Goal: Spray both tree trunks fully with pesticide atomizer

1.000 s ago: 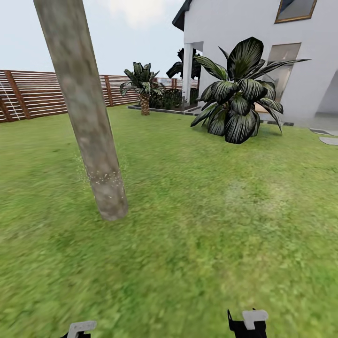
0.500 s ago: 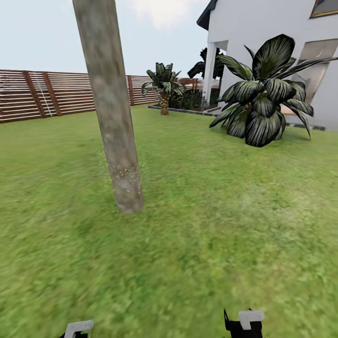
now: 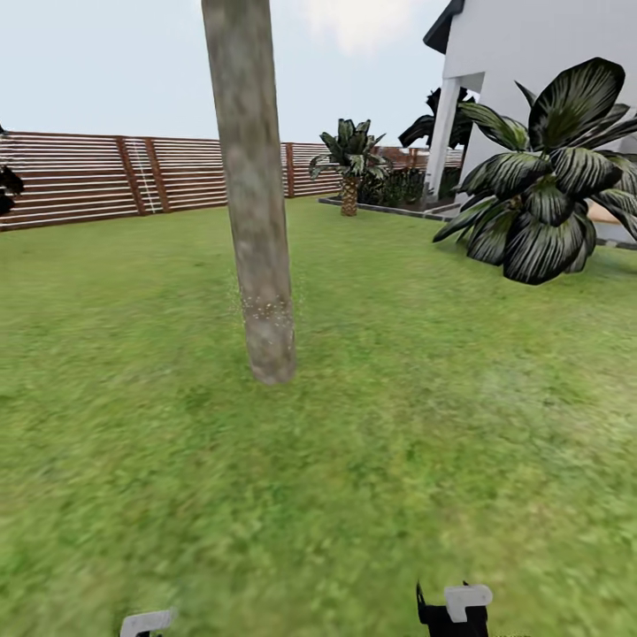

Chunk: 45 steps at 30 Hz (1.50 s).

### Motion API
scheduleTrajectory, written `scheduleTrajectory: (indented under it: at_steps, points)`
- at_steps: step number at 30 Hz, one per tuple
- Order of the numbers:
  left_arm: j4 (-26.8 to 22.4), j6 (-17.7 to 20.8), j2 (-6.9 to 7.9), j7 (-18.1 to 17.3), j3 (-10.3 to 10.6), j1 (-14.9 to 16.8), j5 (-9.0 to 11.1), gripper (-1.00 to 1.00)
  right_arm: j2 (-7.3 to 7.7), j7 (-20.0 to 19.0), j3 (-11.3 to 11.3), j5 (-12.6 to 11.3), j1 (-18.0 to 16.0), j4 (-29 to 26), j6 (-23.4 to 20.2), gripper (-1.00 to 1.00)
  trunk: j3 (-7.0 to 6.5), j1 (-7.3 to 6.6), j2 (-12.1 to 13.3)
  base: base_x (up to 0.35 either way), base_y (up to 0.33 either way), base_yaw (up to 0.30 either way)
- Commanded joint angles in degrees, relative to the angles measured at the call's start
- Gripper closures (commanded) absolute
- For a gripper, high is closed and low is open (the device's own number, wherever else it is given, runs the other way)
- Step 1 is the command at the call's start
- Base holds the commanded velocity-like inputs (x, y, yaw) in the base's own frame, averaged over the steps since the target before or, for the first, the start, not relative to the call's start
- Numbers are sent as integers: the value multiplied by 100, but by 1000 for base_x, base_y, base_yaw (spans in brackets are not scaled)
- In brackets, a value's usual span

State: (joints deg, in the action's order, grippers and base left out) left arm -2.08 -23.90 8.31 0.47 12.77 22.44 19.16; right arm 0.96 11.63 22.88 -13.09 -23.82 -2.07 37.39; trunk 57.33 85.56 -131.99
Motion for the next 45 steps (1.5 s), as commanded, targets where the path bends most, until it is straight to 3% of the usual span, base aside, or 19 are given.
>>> scheduleTrajectory:
  at_steps: [1,3,6,14,21,45]
  points:
    - [5,-19,2,5,50,4,124,100,1,24,50,-35,1,-4,5,-100,5,-4,-2,-252,-196,280]
    - [5,-19,10,0,50,3,309,100,1,24,50,-35,1,-4,5,-100,5,-4,-2,-252,-196,280]
    - [5,-19,12,-3,54,0,391,100,1,24,50,-35,1,-4,5,-100,5,-4,-2,-252,-196,280]
    - [5,-19,6,-3,56,2,396,100,1,24,50,-35,1,-4,5,-100,5,-4,-2,-212,-159,280]
    - [5,-19,-37,-7,59,5,400,100,1,24,50,-35,1,-4,5,-100,5,-4,-2,-11,-7,280]
    - [5,-27,13,-3,57,6,430,100,1,24,55,-33,1,-2,5,-100,5,-4,-2,0,0,282]
